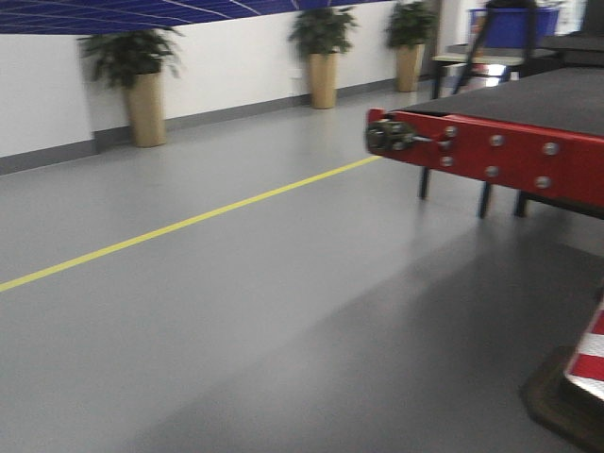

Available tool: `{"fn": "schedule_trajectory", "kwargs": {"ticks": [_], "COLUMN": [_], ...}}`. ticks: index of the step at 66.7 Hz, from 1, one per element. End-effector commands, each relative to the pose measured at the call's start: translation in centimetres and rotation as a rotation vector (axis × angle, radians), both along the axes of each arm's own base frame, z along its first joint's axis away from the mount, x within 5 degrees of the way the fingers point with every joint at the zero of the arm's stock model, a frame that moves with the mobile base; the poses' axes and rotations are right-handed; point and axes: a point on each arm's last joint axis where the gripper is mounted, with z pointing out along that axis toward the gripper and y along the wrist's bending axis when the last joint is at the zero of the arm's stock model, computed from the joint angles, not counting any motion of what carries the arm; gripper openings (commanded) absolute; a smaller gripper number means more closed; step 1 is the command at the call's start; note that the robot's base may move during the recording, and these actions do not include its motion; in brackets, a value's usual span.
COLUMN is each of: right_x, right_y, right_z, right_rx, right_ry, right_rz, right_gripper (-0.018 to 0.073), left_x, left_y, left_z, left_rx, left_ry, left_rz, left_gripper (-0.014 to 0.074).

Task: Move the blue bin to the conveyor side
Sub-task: 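Hold the bin and drive up to the red-framed conveyor table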

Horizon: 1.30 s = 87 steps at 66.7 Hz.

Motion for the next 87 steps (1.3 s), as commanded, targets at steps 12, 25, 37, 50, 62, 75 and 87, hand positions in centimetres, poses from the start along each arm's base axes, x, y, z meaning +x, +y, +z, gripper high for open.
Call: {"fn": "schedule_trajectory", "kwargs": {"ticks": [12, 25, 37, 50, 62, 75, 87], "right_x": [-0.09, -0.09, -0.09, -0.09, -0.08, -0.08, -0.07], "right_y": [0.09, 0.09, 0.09, 0.09, 0.09, 0.10, 0.10], "right_z": [1.97, 1.97, 1.97, 1.97, 1.98, 2.00, 2.01], "right_rx": [0.041, 0.041, 0.041, 0.041, 0.042, 0.042, 0.042], "right_ry": [-0.184, -0.184, -0.184, -0.184, -0.186, -0.188, -0.190], "right_rz": [0.033, 0.033, 0.033, 0.033, 0.033, 0.033, 0.034], "right_gripper": [-0.0078, -0.0078, -0.0078, -0.0078, -0.0078, -0.0078, -0.0078], "left_x": [-0.56, -0.56, -0.56, -0.56, -0.56, -0.56, -0.56], "left_y": [-0.75, -0.75, -0.75, -0.75, -0.75, -0.75, -0.75], "left_z": [1.58, 1.58, 1.58, 1.58, 1.58, 1.58, 1.58], "left_rx": [-0.056, -0.056, -0.056, -0.056, -0.056, -0.056, -0.056], "left_ry": [-0.112, -0.112, -0.112, -0.112, -0.112, -0.112, -0.112], "left_rz": [-0.056, -0.056, -0.056, -0.056, -0.056, -0.056, -0.056], "left_gripper": [-0.0016, -0.0016, -0.0016, -0.0016, -0.0016, -0.0016, -0.0016]}}
